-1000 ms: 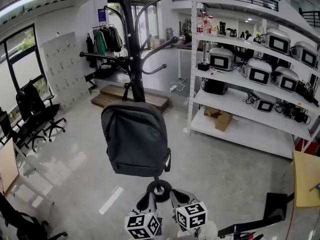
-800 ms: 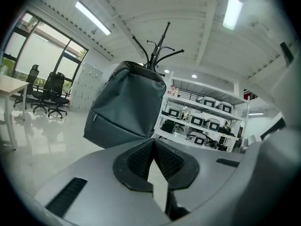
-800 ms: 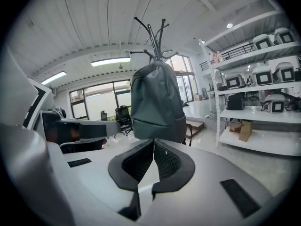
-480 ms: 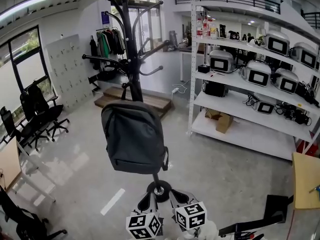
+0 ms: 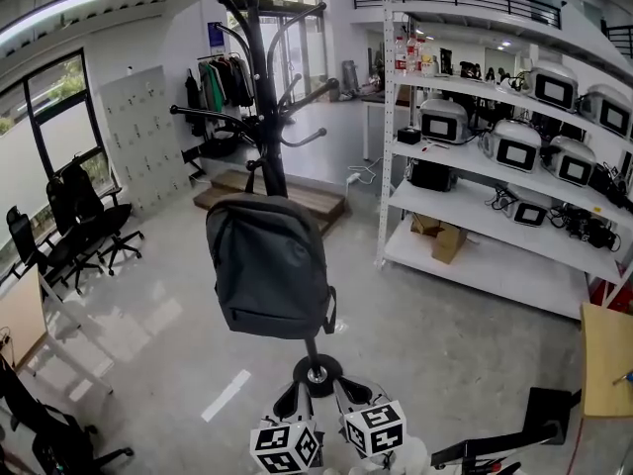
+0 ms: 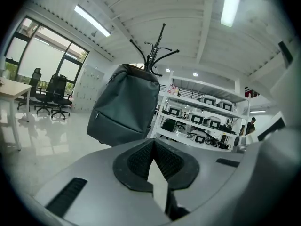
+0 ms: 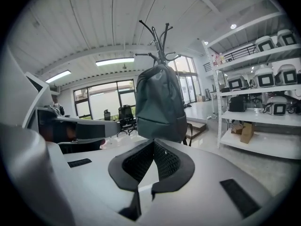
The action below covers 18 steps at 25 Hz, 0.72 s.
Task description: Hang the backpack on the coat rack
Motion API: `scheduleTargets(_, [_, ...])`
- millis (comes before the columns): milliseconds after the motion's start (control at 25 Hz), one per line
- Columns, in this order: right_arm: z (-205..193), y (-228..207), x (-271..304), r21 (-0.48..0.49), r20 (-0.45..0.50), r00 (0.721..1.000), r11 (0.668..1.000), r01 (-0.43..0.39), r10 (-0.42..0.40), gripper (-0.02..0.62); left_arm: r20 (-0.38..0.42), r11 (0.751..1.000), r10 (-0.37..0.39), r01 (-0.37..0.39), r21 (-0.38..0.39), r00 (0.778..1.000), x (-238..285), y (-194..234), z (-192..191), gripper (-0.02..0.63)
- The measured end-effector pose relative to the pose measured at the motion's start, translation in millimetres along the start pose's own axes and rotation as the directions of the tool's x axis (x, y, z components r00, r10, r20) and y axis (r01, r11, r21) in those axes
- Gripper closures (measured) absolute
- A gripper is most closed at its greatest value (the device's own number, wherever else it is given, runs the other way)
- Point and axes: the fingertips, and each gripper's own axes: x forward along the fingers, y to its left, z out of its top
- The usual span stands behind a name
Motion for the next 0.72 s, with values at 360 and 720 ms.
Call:
scheduleTargets(360, [4, 2, 2, 0.004, 0.009, 1.000, 1.000, -0.013, 0.013, 0.583, 0.004, 1.000, 0.004, -0.004, 0.006, 1.000, 0, -1, 2, 0.604])
scheduleTargets(720, [8, -1, 4, -0.001, 0.015, 1.000, 1.000, 0.004, -0.004, 0.583, 0.016, 1.000, -0.002, 0.002, 0.009, 1.000, 4, 1, 9, 0.604])
